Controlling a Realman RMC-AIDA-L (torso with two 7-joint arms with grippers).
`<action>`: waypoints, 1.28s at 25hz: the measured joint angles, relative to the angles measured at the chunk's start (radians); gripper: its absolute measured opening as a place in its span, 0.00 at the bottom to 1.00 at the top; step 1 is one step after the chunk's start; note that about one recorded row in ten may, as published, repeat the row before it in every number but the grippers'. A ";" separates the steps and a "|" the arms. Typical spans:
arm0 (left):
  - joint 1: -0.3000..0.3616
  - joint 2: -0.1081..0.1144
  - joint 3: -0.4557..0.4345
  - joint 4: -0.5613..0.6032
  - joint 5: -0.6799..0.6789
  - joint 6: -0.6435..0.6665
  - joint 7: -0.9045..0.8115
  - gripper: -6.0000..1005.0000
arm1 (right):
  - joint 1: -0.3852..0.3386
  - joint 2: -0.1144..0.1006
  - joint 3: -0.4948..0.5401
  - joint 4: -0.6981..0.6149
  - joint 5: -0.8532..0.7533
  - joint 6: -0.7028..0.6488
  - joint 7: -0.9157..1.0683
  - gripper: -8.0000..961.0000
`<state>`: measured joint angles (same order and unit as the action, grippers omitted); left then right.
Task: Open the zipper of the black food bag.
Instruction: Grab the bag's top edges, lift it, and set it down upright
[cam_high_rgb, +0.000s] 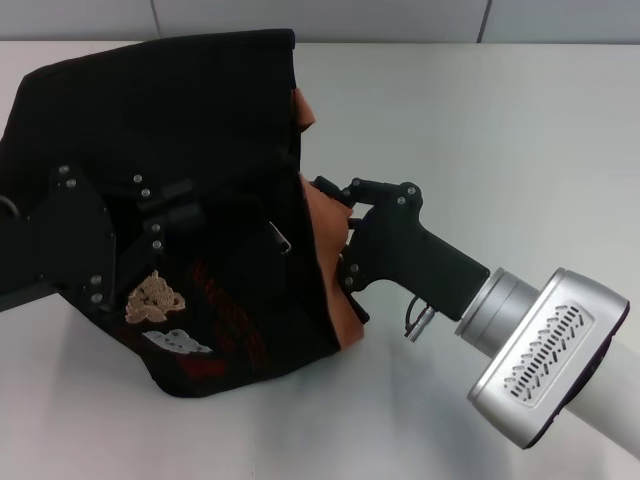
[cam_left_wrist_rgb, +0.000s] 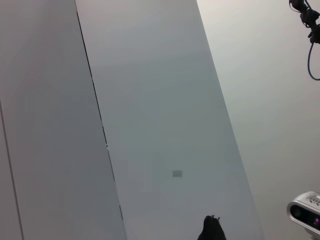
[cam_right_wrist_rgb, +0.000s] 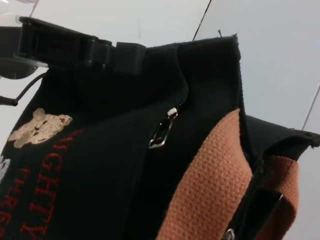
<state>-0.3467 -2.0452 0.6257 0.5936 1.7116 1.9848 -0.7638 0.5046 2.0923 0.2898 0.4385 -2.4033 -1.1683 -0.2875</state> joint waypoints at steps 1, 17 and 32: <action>0.000 0.000 0.000 0.000 0.000 0.000 0.000 0.10 | 0.000 0.000 0.000 0.000 0.000 0.000 0.000 0.33; -0.001 -0.001 0.002 0.000 0.001 0.001 0.000 0.10 | 0.009 0.000 -0.008 0.003 -0.002 0.007 -0.001 0.01; 0.011 0.008 -0.016 0.000 -0.005 0.000 0.000 0.10 | 0.011 0.000 -0.002 -0.001 0.002 0.083 -0.001 0.01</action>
<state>-0.3358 -2.0375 0.6093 0.5936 1.7066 1.9853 -0.7639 0.5158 2.0923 0.2879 0.4372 -2.4010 -1.0851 -0.2882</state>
